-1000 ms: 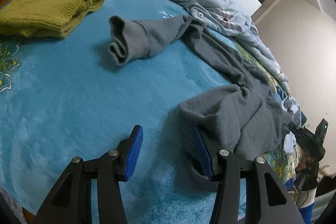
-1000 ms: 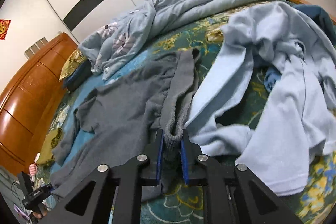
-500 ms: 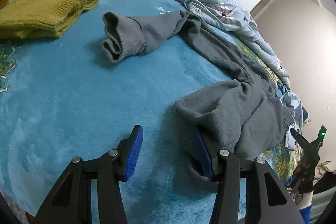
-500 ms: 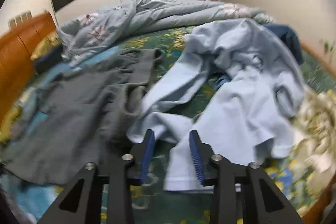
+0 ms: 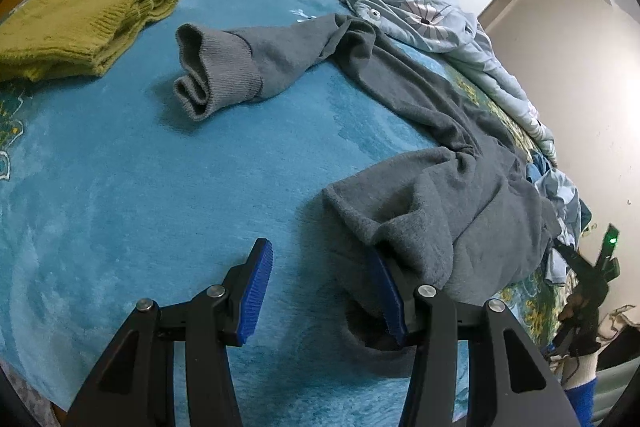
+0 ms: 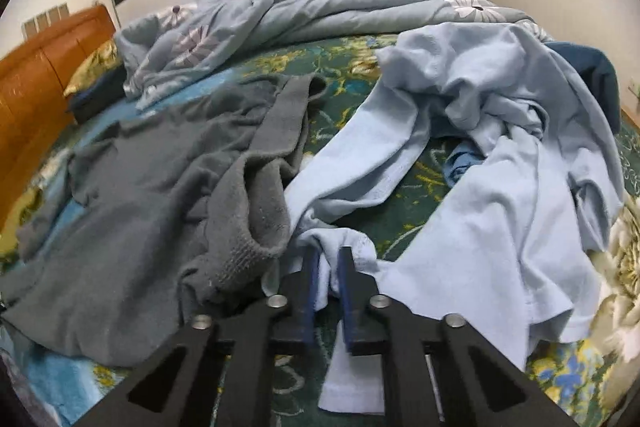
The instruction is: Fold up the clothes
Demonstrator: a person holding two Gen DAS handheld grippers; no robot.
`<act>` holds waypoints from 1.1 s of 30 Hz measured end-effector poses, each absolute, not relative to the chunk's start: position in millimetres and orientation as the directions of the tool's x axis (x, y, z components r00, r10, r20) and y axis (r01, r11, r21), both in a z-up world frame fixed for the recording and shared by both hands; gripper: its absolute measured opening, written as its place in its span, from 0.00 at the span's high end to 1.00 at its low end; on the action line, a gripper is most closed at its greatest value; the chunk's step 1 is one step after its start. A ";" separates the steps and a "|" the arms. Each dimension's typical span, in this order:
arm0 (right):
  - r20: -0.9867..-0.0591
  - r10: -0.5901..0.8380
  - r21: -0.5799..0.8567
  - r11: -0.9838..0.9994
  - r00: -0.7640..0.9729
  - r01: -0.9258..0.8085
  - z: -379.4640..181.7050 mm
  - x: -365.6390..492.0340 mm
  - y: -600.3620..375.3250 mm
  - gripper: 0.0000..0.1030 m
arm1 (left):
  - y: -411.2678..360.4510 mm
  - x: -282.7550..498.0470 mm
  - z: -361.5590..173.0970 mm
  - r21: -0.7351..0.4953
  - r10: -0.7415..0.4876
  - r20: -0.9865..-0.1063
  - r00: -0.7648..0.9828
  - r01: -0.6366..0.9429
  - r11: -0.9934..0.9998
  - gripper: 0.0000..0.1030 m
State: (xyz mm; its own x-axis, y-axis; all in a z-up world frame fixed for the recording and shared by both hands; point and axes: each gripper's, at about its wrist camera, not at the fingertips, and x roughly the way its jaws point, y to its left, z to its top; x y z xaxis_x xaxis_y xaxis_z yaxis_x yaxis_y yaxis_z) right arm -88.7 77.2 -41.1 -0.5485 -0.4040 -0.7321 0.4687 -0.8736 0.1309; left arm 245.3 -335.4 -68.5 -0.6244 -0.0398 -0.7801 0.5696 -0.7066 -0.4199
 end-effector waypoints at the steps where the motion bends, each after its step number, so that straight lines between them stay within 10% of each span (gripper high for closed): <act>1: -0.714 -0.412 0.148 -0.879 -0.566 0.453 -33.9 -89.3 86.9 0.92 | -335.1 244.9 -67.7 -0.417 -0.041 -0.780 -0.624 0.569 -0.709 0.50; 8: -0.576 -0.222 0.122 -0.975 -0.787 0.186 30.9 -96.1 203.4 0.92 | -336.6 244.0 -68.4 -0.424 -0.037 -0.776 -0.630 0.564 -0.708 0.50; 21: -0.652 -0.071 0.185 -0.980 -0.755 -0.067 6.3 -94.6 300.7 0.89 | -334.0 247.6 -64.2 -0.447 -0.023 -0.760 -0.650 0.548 -0.707 0.50; 25: -0.600 -0.058 0.165 -0.985 -0.798 -0.052 25.7 -86.1 289.0 0.43 | -336.3 253.5 -61.5 -0.458 -0.021 -0.748 -0.663 0.538 -0.708 0.50; 33: -0.559 -0.391 0.281 -0.919 -0.731 0.277 27.7 -59.5 195.5 0.40 | -334.3 259.3 -70.4 -0.495 0.006 -0.732 -0.681 0.526 -0.691 0.50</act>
